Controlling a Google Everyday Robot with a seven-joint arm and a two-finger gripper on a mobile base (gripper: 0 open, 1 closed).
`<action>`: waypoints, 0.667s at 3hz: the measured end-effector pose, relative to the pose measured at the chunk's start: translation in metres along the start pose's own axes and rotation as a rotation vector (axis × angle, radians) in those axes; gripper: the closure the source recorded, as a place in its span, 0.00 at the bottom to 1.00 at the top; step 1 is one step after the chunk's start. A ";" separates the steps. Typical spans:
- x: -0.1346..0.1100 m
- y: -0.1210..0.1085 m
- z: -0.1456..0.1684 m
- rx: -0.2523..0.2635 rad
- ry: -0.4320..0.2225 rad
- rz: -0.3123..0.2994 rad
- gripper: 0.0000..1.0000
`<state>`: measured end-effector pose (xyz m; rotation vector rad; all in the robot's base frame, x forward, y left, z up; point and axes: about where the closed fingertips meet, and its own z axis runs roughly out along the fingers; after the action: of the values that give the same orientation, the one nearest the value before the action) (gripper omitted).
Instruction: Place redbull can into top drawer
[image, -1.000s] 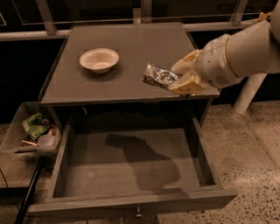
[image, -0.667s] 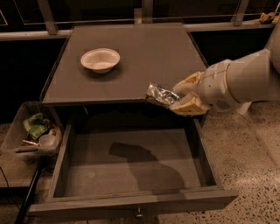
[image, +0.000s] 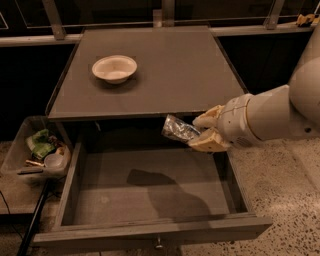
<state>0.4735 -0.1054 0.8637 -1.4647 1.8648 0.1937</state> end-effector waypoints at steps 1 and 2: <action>0.006 0.011 0.023 -0.039 0.010 0.023 1.00; 0.023 0.023 0.061 -0.087 0.040 0.064 1.00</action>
Offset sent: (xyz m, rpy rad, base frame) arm 0.0142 0.0350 -0.1257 -0.0029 0.2163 -0.0227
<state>0.4791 -0.0827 0.7984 -1.4779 1.9581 0.2815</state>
